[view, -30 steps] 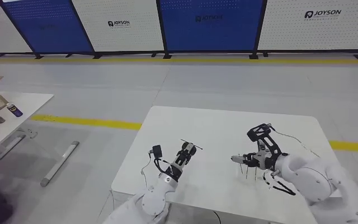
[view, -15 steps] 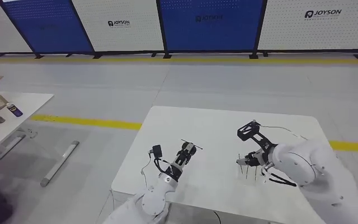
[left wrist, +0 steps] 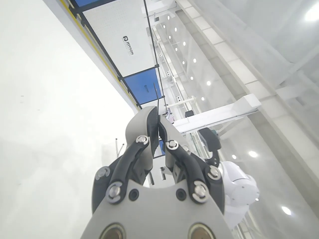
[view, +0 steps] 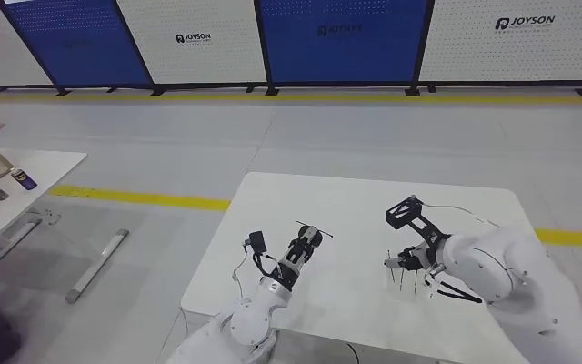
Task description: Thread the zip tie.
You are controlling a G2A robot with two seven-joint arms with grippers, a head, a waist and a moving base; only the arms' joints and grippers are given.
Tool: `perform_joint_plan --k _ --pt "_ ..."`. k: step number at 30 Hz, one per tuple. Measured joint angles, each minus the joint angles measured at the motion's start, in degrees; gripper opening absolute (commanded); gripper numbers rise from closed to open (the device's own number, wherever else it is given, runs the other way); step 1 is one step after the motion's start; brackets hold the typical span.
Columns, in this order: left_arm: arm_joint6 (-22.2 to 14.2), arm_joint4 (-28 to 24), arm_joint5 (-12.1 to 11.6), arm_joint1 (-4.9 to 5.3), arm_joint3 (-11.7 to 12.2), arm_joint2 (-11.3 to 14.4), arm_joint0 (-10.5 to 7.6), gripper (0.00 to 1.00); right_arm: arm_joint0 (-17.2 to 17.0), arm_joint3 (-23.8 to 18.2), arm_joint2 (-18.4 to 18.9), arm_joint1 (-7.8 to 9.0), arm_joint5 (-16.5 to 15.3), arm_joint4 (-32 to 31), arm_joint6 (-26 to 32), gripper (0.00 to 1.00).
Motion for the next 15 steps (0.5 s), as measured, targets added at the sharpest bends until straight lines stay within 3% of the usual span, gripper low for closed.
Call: perform_joint_plan --k 9,13,15 --pt "-1.7 1.7 0.5 0.13 -13.6 -3.9 2.89 0.00 0.0 0.0 0.0 0.00 0.0 0.0 0.0 1.00" --pt "-4.3 1.5 0.0 0.53 -20.4 -6.6 5.95 0.00 0.0 0.0 0.0 0.00 0.0 0.0 0.0 1.00" --pt "-5.2 1.6 -0.4 0.72 -22.4 -7.9 7.61 0.00 0.0 0.0 0.0 0.00 0.0 0.0 0.0 1.00"
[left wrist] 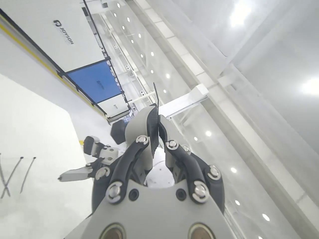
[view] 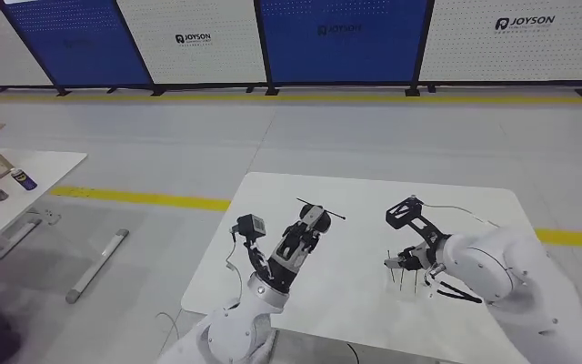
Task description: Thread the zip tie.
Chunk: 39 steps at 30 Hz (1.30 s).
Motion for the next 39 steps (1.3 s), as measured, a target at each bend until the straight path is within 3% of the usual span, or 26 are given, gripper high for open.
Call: perform_joint_plan --k 3,6,8,11,19,25,35,39 --pt "-1.0 0.9 0.0 0.24 -1.1 -2.2 2.22 0.00 0.0 0.0 0.0 0.00 0.0 0.0 0.0 1.00" --pt "-1.5 3.1 2.3 0.22 0.9 -2.7 2.92 0.00 0.0 0.0 0.0 0.00 0.0 0.0 0.0 1.00" --pt "-1.8 4.8 4.1 0.03 3.3 -1.9 2.59 0.00 0.0 0.0 0.0 0.00 0.0 0.0 0.0 1.00" --pt "-1.3 6.4 5.0 -0.36 7.3 -0.7 1.93 0.00 0.0 0.0 0.0 0.00 0.0 0.0 0.0 1.00" --pt "0.7 9.2 4.6 -1.59 17.0 2.8 0.43 0.00 0.0 0.0 0.0 0.00 0.0 0.0 0.0 1.00" --pt "2.5 10.0 4.2 -2.55 21.7 4.5 -1.18 0.00 0.0 0.0 0.0 0.00 0.0 0.0 0.0 1.00" --pt "2.5 9.4 4.1 -2.74 22.0 4.8 -1.22 0.00 -0.2 0.4 0.1 0.00 0.4 0.4 -0.1 1.00" --pt "2.5 9.4 4.1 -2.74 22.0 4.8 -1.22 0.00 1.1 2.2 0.2 0.12 5.7 4.5 0.4 1.00"
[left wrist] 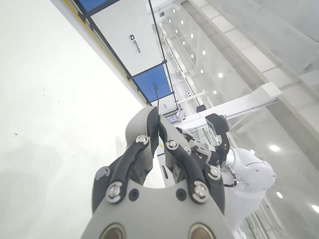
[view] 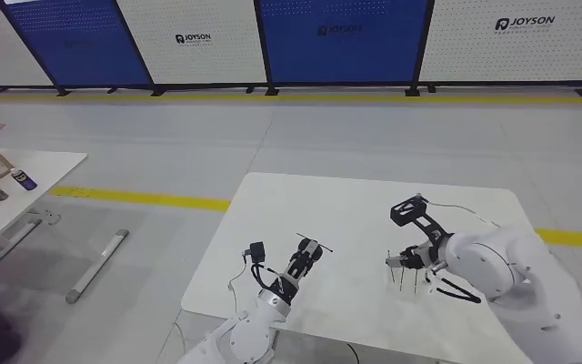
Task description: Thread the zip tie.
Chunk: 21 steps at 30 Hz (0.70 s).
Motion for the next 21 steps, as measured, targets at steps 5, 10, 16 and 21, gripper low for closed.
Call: perform_joint_plan --k 5,10,16,21 --pt "0.0 0.0 0.0 0.00 0.0 0.0 0.00 0.00 5.4 4.2 -5.3 0.96 10.1 5.8 0.0 1.00" --pt "0.0 0.0 0.0 0.00 0.0 0.0 0.00 0.00 11.1 10.0 -13.1 1.44 13.5 13.2 0.0 1.00" --pt "0.0 0.0 0.0 0.00 0.0 0.0 0.00 0.00 10.7 9.8 -12.2 1.42 13.4 13.0 -0.1 1.00" --pt "0.0 0.0 0.0 0.00 0.0 0.0 0.00 0.00 9.5 15.3 -11.2 0.18 13.4 5.5 -0.1 1.00"
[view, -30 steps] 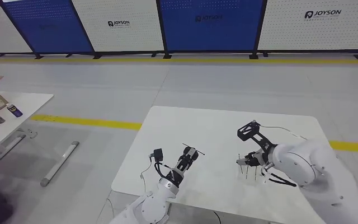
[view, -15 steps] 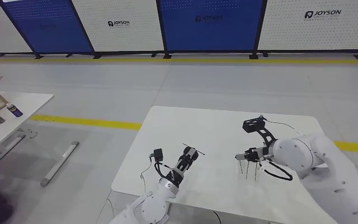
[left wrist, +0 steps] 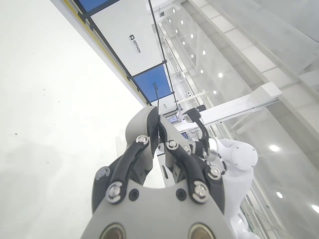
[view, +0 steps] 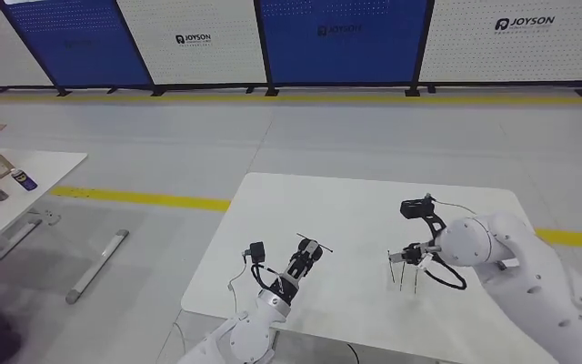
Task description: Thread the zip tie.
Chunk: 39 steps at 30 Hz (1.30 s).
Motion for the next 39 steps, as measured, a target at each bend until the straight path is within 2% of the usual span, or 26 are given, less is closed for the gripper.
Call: perform_joint_plan --k 4,6,14,16,20,22,25,30,36,39 --pt "0.0 0.0 0.0 0.00 0.0 0.0 0.00 0.00 -1.0 2.1 0.8 -3.48 0.0 -8.0 0.1 1.00" --pt "0.0 0.0 0.0 0.00 0.0 0.0 0.00 0.00 -1.3 1.9 0.9 -4.26 0.0 -9.3 0.1 1.00" --pt "0.0 0.0 0.0 0.00 0.0 0.0 0.00 0.00 -1.3 1.8 0.9 -4.19 -0.1 -9.2 0.0 1.00" --pt "0.0 0.0 0.0 0.00 0.0 0.0 0.00 0.00 -2.2 2.1 2.4 -4.15 -1.1 -6.9 -1.0 1.00" --pt "0.0 0.0 0.0 0.00 0.0 0.0 0.00 0.00 -3.1 0.5 4.7 -3.71 0.0 -2.0 0.1 1.00" --pt "0.0 0.0 0.0 0.00 0.0 0.0 0.00 0.00 -3.0 1.0 4.9 -3.30 0.0 -0.8 0.1 1.00" --pt "0.0 0.0 0.0 0.00 0.0 0.0 0.00 0.00 -1.9 1.9 3.7 -2.73 0.0 2.5 0.1 1.00" --pt "0.0 0.0 0.0 0.00 0.0 0.0 0.00 0.00 2.4 4.3 -1.3 -1.95 0.0 2.9 0.1 1.00" --pt "0.0 0.0 0.0 0.00 0.0 0.0 0.00 0.00 2.2 4.2 -1.2 -1.96 0.0 2.9 0.1 1.00" --pt "0.0 0.0 0.0 0.00 0.0 0.0 0.00 0.00 1.0 3.7 -1.6 -2.14 -0.9 2.9 -1.4 1.00"
